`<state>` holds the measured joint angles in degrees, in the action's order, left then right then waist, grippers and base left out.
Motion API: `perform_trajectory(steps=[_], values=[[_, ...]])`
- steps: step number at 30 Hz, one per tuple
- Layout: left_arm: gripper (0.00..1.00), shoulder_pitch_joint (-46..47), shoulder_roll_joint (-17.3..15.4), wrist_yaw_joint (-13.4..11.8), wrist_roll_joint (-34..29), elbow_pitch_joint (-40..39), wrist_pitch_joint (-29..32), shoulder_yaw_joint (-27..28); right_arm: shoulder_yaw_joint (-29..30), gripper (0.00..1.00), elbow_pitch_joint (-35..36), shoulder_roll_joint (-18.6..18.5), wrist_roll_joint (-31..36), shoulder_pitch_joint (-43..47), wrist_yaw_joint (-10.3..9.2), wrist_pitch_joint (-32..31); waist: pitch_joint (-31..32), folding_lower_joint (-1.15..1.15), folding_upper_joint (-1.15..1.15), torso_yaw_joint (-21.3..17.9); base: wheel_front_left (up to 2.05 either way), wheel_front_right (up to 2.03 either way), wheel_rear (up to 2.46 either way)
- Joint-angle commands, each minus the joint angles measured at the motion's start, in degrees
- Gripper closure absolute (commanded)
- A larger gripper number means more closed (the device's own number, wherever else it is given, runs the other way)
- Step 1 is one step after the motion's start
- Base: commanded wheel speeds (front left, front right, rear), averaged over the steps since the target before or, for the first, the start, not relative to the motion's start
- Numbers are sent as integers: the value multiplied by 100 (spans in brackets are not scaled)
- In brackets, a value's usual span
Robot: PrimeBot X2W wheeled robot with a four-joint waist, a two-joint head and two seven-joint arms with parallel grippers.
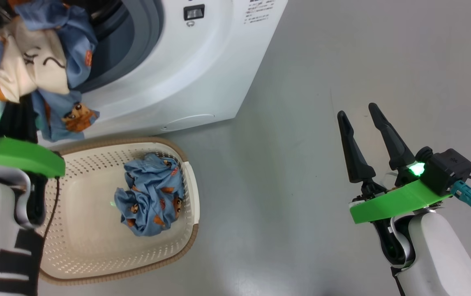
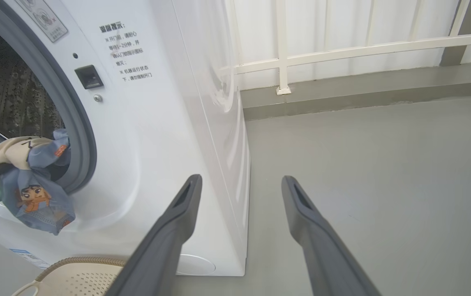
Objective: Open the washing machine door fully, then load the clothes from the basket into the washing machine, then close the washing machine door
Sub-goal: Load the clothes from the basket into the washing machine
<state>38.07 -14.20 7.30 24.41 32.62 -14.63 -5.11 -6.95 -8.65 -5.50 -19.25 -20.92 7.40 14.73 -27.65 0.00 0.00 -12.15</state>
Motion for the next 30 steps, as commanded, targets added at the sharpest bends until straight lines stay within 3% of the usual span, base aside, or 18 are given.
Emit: perform_trajectory(steps=[1,7,18,26,27,28,29,30], values=[[100,170,-223,-34,-80,-166,-37,172,-105,0,134,-7,-40,121,9,27,-36,0,0,-6,0,0,0],[100,1037,-279,-85,-166,79,152,68,-126,0,164,-2,-58,17,9,27,-235,0,0,-95,0,0,0],[100,2844,-519,-159,-535,1578,236,-209,-149,0,202,130,-85,-100,9,27,-619,0,0,-548,0,0,0],[100,3478,-618,-466,-765,1875,-20,-175,-163,0,212,188,-111,-115,9,27,-727,0,0,-726,0,0,0],[79,3507,-620,-499,-796,1911,-27,-174,-164,0,216,194,-113,-119,9,27,-743,0,0,-739,0,0,0],[20,3527,-621,-530,-827,1990,-30,-182,-162,0,221,200,-113,-122,9,27,-755,0,0,-746,0,0,0],[0,3558,-617,-542,-851,2021,-32,-187,-156,0,226,205,-110,-121,9,27,-767,0,0,-747,0,0,0],[0,3579,-617,-552,-888,2018,-33,-198,-149,0,230,211,-108,-119,9,27,-779,0,0,-743,0,0,0]])
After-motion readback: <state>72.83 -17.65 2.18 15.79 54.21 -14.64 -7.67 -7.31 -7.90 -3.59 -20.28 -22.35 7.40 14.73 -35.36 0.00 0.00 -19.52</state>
